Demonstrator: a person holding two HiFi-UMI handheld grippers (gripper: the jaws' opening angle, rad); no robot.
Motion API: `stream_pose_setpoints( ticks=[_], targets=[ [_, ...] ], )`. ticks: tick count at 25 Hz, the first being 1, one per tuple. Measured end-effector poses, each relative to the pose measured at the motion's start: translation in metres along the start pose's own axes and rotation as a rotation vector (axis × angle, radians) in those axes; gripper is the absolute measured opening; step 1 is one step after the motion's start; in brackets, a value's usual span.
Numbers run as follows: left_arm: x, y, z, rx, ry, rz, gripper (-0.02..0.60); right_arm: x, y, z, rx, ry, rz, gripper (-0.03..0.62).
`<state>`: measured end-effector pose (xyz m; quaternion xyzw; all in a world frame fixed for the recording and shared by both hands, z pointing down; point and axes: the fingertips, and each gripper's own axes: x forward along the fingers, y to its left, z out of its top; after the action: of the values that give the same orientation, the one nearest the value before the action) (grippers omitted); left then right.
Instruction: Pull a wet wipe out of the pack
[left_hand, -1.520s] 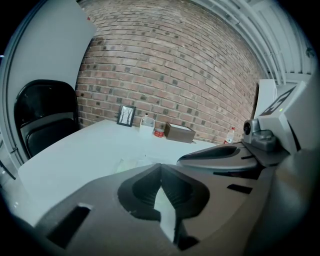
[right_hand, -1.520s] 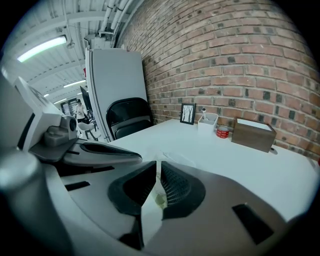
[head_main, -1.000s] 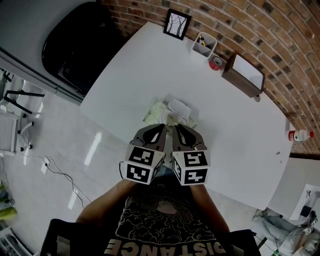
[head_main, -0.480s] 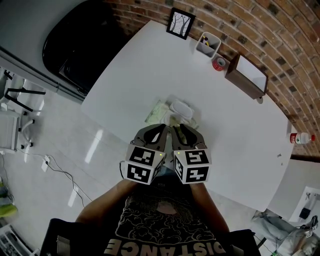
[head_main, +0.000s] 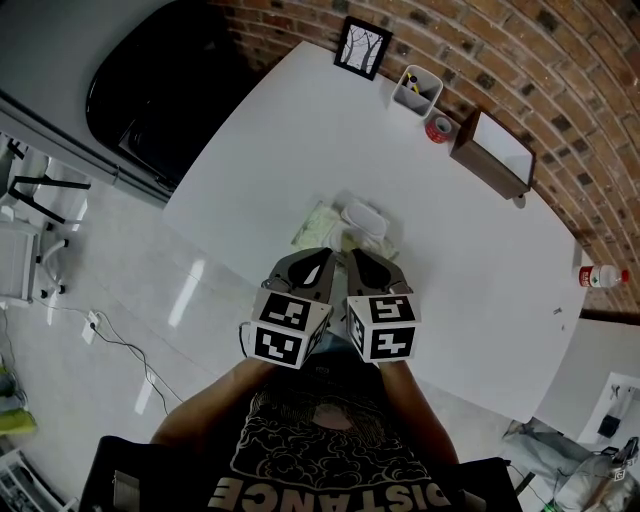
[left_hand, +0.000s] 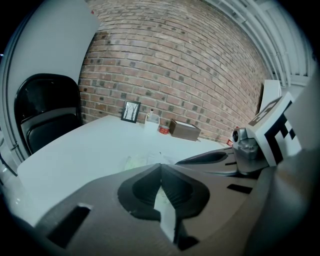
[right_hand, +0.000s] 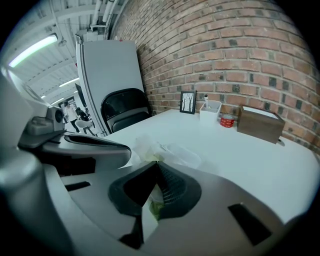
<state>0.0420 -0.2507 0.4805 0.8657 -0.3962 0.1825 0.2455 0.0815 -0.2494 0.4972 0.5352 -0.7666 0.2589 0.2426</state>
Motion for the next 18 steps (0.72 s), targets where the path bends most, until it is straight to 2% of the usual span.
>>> stream_pose_setpoints(
  ticks=[18],
  targets=[
    [-0.014, -0.004, 0.01, 0.02, -0.035, 0.004, 0.012, -0.016, -0.001, 0.017, -0.024, -0.067, -0.028, 0.017]
  ],
)
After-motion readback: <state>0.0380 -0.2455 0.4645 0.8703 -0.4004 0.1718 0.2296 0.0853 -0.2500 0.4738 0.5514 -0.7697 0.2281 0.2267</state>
